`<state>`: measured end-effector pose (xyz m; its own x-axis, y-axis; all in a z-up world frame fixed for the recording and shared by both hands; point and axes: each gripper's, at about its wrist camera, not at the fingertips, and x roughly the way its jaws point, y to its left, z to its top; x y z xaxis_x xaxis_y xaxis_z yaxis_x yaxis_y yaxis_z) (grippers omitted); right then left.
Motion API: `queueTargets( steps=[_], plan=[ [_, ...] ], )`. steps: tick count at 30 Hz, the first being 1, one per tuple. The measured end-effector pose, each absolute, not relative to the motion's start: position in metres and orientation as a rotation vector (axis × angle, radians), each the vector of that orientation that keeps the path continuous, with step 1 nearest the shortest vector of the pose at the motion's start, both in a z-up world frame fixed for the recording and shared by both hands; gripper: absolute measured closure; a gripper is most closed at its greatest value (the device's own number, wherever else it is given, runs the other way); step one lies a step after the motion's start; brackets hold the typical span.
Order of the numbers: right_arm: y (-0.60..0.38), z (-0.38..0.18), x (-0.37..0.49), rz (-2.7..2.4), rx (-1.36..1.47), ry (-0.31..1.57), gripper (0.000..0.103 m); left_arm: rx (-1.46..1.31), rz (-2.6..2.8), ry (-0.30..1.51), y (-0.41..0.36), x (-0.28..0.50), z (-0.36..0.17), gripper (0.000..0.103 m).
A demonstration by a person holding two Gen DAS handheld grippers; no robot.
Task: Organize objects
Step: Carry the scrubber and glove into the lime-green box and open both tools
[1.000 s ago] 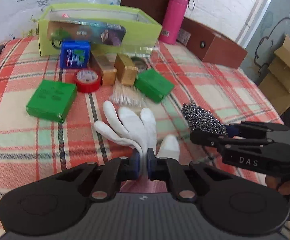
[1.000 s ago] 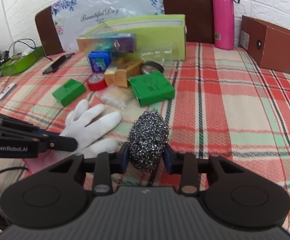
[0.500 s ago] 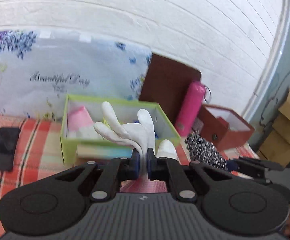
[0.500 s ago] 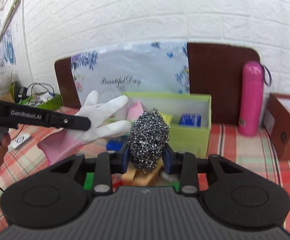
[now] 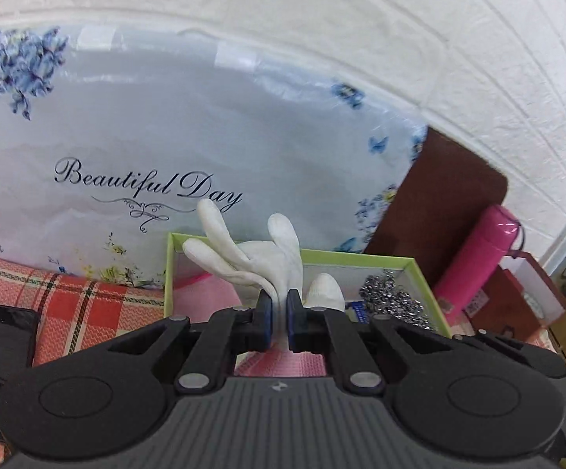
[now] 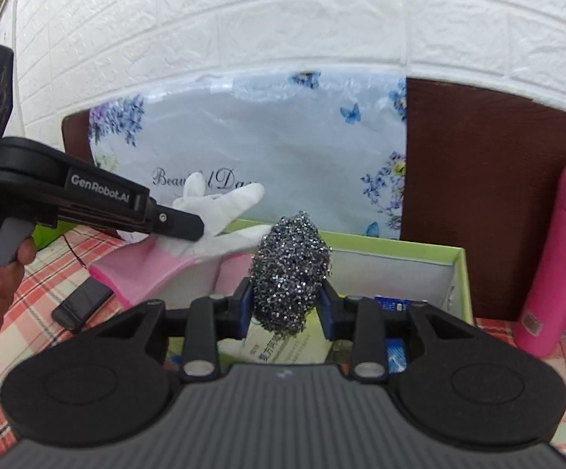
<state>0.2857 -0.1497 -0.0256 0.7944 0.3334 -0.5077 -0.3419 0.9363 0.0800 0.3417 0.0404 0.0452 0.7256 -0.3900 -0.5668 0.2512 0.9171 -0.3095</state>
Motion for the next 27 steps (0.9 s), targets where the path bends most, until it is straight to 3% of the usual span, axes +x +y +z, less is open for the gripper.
queueTargets(
  steps=[4,5,6,7,8,10,14,18,20,27],
  plan=[
    [-0.136,-0.045,0.306,0.391,-0.002,0.580,0.065,-0.214,-0.357,0.690,0.041,0.353,0.030,0.096],
    [-0.133,-0.050,0.310,0.400,-0.005,0.591,0.062,-0.211,-0.351,0.688,0.041,0.354,0.026,0.088],
    [-0.130,-0.055,0.313,0.408,-0.019,0.608,0.047,-0.200,-0.346,0.698,0.041,0.354,0.023,0.079],
    [-0.128,-0.057,0.313,0.401,-0.041,0.620,0.036,-0.185,-0.336,0.713,0.042,0.354,0.021,0.058],
    [-0.128,-0.058,0.311,0.389,-0.060,0.611,0.035,-0.176,-0.323,0.712,0.044,0.351,0.019,0.043],
    [-0.133,-0.055,0.305,0.372,-0.077,0.584,0.025,-0.181,-0.303,0.662,0.050,0.341,0.020,0.041],
    [-0.155,-0.039,0.289,0.311,-0.044,0.557,0.018,-0.203,-0.289,0.644,0.056,0.329,0.030,0.040],
    [-0.175,-0.021,0.263,0.277,0.005,0.535,0.003,-0.184,-0.273,0.620,0.048,0.303,0.046,0.037],
    [-0.182,-0.014,0.246,0.270,0.017,0.521,0.001,-0.150,-0.240,0.613,0.040,0.285,0.054,0.031],
    [-0.203,-0.007,0.183,0.284,0.087,0.531,0.000,-0.112,-0.256,0.596,0.020,0.218,0.062,0.028]
  ],
)
